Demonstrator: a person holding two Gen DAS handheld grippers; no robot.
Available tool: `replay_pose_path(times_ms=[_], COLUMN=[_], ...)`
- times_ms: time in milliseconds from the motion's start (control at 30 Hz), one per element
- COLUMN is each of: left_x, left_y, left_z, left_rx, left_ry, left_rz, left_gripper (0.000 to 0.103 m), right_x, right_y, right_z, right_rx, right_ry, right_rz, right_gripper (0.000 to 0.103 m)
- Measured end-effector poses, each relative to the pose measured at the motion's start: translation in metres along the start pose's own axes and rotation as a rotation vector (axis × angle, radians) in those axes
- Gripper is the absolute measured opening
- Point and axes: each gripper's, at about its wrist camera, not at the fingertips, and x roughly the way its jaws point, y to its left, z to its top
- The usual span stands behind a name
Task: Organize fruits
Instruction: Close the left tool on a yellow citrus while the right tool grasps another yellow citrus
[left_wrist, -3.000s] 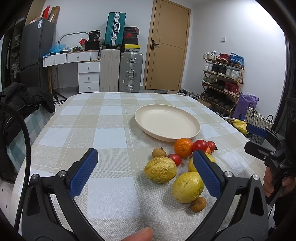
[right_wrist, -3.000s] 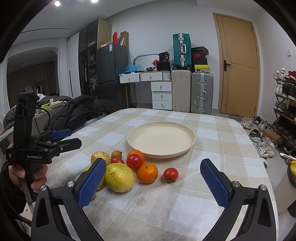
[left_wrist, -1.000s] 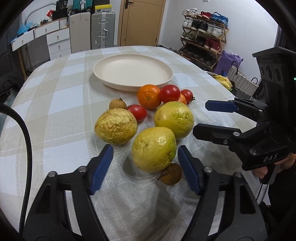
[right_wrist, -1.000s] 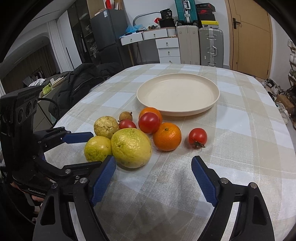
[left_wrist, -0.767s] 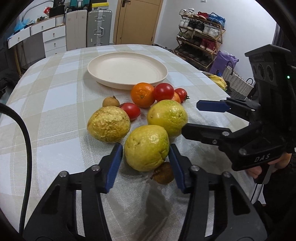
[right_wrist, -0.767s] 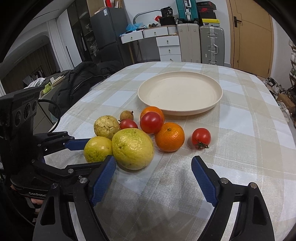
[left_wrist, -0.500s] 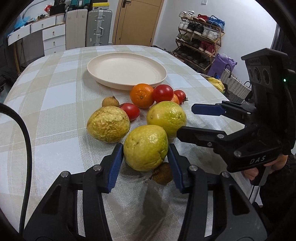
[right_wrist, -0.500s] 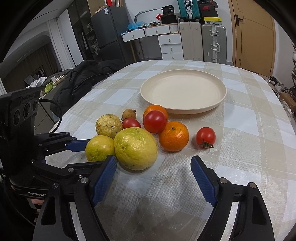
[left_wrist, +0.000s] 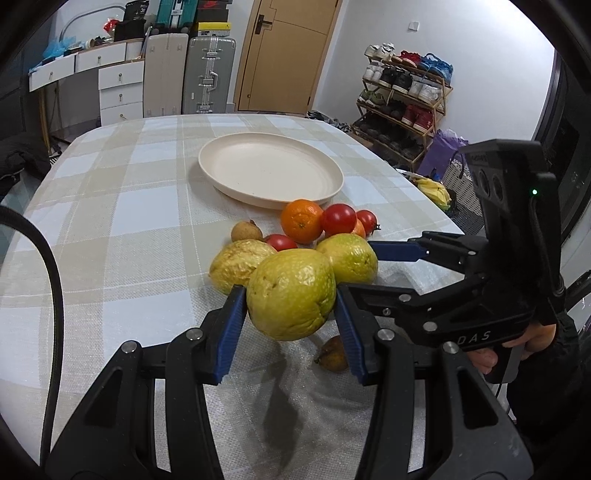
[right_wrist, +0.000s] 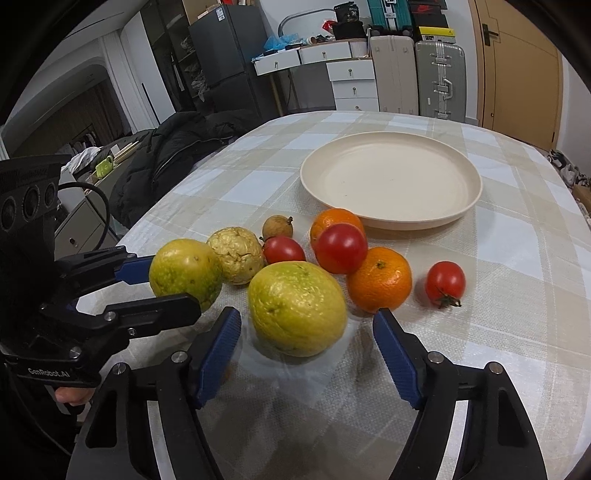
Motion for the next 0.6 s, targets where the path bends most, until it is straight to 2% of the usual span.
replay_pose_path(times_ms=[267, 433, 600], left_x=[-0.0034, -0.0032, -0.0025], left_y=[0.0055, 0.0055, 0.0053], left_z=[-0.0002, -0.0012, -0.0008], left_rx=[-0.017, -0.019, -0.019], left_ry=[-0.012, -0.014, -0.016], left_rz=[0.012, 0.016, 0.019], left_gripper=[0.046, 0.046, 0.046], right_x=[0.0036, 0.0051, 0.0061], right_y=[0.003, 0.0029, 0.002], right_z=[0.0043, 0.0048, 0.0011], right_rx=[0.001, 0.003, 0.007], right_ry=[0.005, 0.013, 0.023], right_rz=[-0.004, -0.019, -0.008], right_gripper=[0.076, 0.062, 0.056])
